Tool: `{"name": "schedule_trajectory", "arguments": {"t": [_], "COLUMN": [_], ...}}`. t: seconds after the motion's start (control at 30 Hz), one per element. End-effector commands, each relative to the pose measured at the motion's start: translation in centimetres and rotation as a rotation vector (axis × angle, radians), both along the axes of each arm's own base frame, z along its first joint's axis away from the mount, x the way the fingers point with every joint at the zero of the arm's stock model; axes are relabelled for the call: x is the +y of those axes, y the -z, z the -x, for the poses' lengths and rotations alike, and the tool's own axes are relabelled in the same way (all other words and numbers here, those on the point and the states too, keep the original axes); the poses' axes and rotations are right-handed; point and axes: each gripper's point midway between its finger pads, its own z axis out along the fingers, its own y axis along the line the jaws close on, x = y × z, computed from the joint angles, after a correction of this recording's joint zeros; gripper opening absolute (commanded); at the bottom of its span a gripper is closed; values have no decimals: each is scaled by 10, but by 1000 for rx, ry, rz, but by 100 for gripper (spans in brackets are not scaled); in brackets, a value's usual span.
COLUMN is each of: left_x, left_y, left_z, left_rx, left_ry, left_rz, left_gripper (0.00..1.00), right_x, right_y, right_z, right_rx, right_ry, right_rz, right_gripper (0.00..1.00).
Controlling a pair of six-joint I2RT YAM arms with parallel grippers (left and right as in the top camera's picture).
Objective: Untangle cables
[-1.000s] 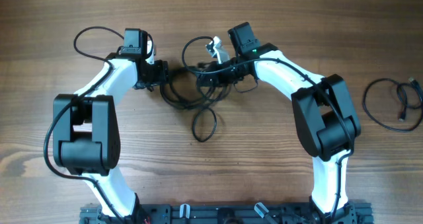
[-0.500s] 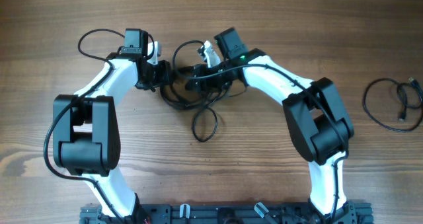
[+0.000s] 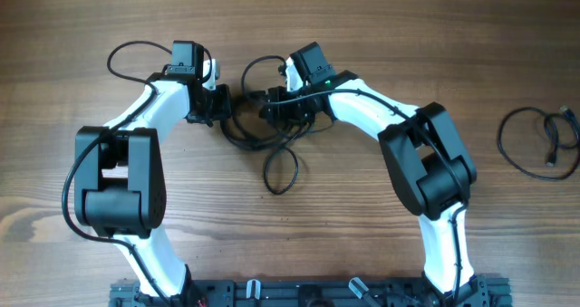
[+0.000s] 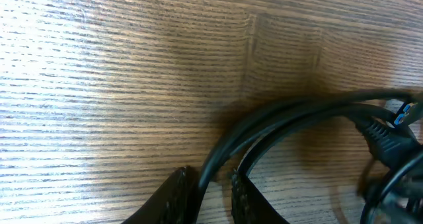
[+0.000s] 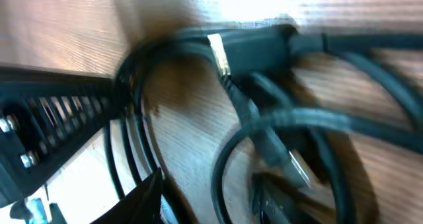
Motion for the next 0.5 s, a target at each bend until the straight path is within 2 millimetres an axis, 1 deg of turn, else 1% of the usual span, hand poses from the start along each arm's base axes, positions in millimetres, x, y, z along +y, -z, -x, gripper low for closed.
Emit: {"name": "schedule_trajectory", "arguments": {"t": [0.0,0.07,0.1,0.13,0.17,0.2,0.23,0.27,0.3,0.33,0.37,0.47], "left_x": [1,1,1,1,2,2,2,2,2,2,2,9], "left_y": [17,17,17,17,17,17,17,17,17,17,17,18], "left_z": [9,9,9,9,9,9,9,9,9,9,8,7], "left_rx": [48,48,48,48,48,48,48,48,47,47,44,42], "left_ry": [0,0,1,1,1,1,1,1,1,1,-1,-11], "left_rz": [-10,-10,-10,-10,-11,-11,-11,-11,-11,-11,-15,-51], "left_gripper": [26,26,26,26,26,26,26,26,27,27,27,27], "right_x": [12,33,41,47,48,48,46,46,45,43,43,37], "right_y": [44,47,48,49,50,51,49,42,37,29,22,-3], "right_z": [4,9,12,15,16,16,14,11,10,9,9,4], "right_rx": [75,101,115,130,130,132,126,112,110,116,119,84], "right_ry": [45,-22,-57,-80,-95,-94,-94,-108,-117,-132,-145,-177], "right_rz": [-7,-151,-219,-267,-289,-290,-294,-322,-342,-373,-393,-443], "right_gripper": [44,43,40,33,19,13,11,12,10,6,5,5]}}
